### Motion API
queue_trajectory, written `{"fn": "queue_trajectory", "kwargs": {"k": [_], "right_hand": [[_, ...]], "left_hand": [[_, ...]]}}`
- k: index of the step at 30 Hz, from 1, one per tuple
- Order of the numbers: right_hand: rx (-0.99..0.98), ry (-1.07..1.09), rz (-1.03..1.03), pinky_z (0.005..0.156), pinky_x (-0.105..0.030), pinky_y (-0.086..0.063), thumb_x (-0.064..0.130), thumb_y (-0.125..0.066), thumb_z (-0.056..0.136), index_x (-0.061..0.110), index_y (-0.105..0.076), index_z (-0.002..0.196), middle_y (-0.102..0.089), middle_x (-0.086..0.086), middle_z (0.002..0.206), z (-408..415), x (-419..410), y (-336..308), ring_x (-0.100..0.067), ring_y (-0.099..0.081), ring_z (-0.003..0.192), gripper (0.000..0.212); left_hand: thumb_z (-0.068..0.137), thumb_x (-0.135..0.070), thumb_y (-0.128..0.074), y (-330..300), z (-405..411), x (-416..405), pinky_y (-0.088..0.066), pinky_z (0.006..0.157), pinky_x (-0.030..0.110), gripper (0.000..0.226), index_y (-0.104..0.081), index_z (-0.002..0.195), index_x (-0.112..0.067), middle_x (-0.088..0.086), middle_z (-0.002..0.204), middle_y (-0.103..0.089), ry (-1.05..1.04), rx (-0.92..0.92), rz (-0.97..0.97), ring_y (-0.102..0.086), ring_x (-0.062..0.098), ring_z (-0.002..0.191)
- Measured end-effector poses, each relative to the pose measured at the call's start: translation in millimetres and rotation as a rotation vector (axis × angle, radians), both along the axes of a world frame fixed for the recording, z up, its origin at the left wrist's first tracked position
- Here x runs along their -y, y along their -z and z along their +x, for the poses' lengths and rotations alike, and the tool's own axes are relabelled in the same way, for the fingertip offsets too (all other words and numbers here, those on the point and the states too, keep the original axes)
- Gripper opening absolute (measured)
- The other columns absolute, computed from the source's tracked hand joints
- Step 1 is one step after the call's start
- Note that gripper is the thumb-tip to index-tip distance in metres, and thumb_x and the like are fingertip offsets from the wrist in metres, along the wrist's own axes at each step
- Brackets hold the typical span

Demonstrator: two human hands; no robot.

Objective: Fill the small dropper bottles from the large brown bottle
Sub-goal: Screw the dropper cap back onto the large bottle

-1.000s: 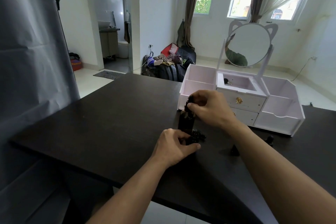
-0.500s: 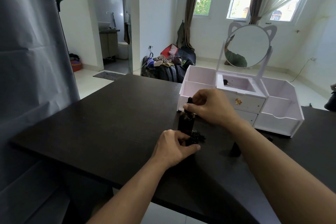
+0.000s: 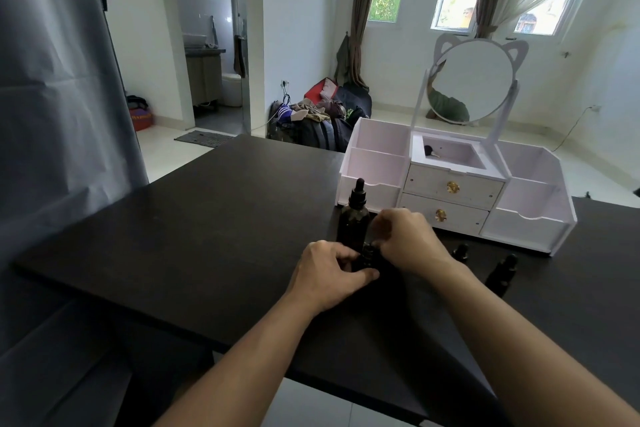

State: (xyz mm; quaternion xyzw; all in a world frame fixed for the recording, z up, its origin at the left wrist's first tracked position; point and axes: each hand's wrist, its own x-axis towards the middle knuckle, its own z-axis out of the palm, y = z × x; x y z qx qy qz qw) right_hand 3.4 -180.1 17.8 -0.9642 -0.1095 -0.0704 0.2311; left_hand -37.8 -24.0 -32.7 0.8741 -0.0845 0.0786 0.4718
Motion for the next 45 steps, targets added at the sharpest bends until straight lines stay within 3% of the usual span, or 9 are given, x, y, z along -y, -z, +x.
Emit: {"fn": "queue_trajectory", "kwargs": {"k": [8,12,17,26,32,35,38,42,45], "right_hand": [[-0.042,0.024,-0.053,0.087,-0.029,-0.053,0.013,-0.072,0.084,0.019,-0.065,0.112,-0.068,-0.001,0.110,-3,2,7,-0.019,-0.063,0.101,0.029],[0.018,0.054,0.014,0.077,-0.020,-0.046,0.011,-0.072,0.084,0.016,-0.067,0.105,-0.066,0.000,0.098,-10,9,-6,-0.017,-0.063,0.091,0.022],[0.045,0.045,0.012,0.076,-0.023,-0.046,0.011,-0.070,0.082,0.022,-0.070,0.094,-0.064,0.005,0.087,-22,24,-40,-0.012,-0.061,0.084,0.016],[0.040,-0.165,0.011,0.065,-0.008,-0.036,0.008,-0.068,0.083,0.025,-0.076,0.094,-0.064,0.019,0.078,-43,18,-68,0.007,-0.054,0.070,0.022],[0.029,-0.236,-0.128,0.071,-0.010,-0.039,0.004,-0.062,0.089,0.022,-0.072,0.109,-0.066,0.007,0.097,-44,3,-62,0.001,-0.053,0.077,0.029],[0.030,-0.250,-0.192,0.067,-0.011,-0.036,0.005,-0.063,0.090,0.022,-0.068,0.116,-0.060,0.007,0.096,-43,-3,-59,-0.003,-0.049,0.078,0.032],[0.006,-0.250,-0.240,0.073,-0.020,-0.039,0.006,-0.064,0.090,0.023,-0.067,0.117,-0.061,0.004,0.093,-41,-8,-55,-0.010,-0.051,0.080,0.032],[-0.040,-0.254,-0.254,0.078,-0.019,-0.043,0.001,-0.060,0.090,0.022,-0.067,0.116,-0.066,-0.002,0.116,-41,-11,-50,-0.017,-0.063,0.099,0.034],[-0.061,-0.258,-0.267,0.078,-0.020,-0.044,-0.001,-0.060,0.088,0.022,-0.068,0.115,-0.066,-0.003,0.117,-41,-13,-49,-0.019,-0.064,0.103,0.035]], "left_hand": [[0.070,-0.044,-0.081,2,1,1,-0.053,0.062,0.029,0.024,-0.078,0.087,-0.027,-0.003,0.071,-0.069,-0.015,0.023,-0.003,-0.063,0.007,0.066],[0.071,-0.044,-0.081,1,0,0,-0.057,0.069,0.033,0.026,-0.078,0.090,-0.027,-0.003,0.076,-0.071,-0.010,0.003,-0.005,-0.065,0.009,0.072],[0.071,-0.045,-0.081,0,1,0,-0.057,0.072,0.028,0.035,-0.076,0.100,-0.025,-0.006,0.084,-0.070,-0.006,-0.024,0.022,-0.065,0.005,0.077],[0.067,-0.046,-0.084,-1,2,3,-0.048,0.061,0.015,0.040,-0.075,0.100,-0.024,-0.009,0.077,-0.067,-0.080,-0.063,0.036,-0.062,0.001,0.070],[0.068,-0.048,-0.083,-1,2,2,-0.044,0.062,0.015,0.045,-0.074,0.104,-0.023,-0.009,0.084,-0.067,-0.074,-0.077,0.050,-0.062,0.002,0.076],[0.069,-0.048,-0.082,-2,2,2,-0.046,0.063,0.016,0.044,-0.074,0.104,-0.023,-0.008,0.085,-0.067,-0.066,-0.084,0.052,-0.061,0.002,0.077],[0.068,-0.047,-0.083,-3,2,2,-0.046,0.064,0.014,0.044,-0.074,0.104,-0.023,-0.008,0.086,-0.068,-0.070,-0.091,0.041,-0.062,0.001,0.078],[0.068,-0.044,-0.084,-3,1,2,-0.050,0.069,0.019,0.040,-0.074,0.101,-0.023,-0.008,0.086,-0.068,-0.069,-0.110,0.025,-0.063,0.003,0.080],[0.068,-0.044,-0.084,-2,2,2,-0.051,0.072,0.021,0.040,-0.074,0.100,-0.023,-0.007,0.088,-0.070,-0.067,-0.116,0.015,-0.064,0.004,0.083]]}}
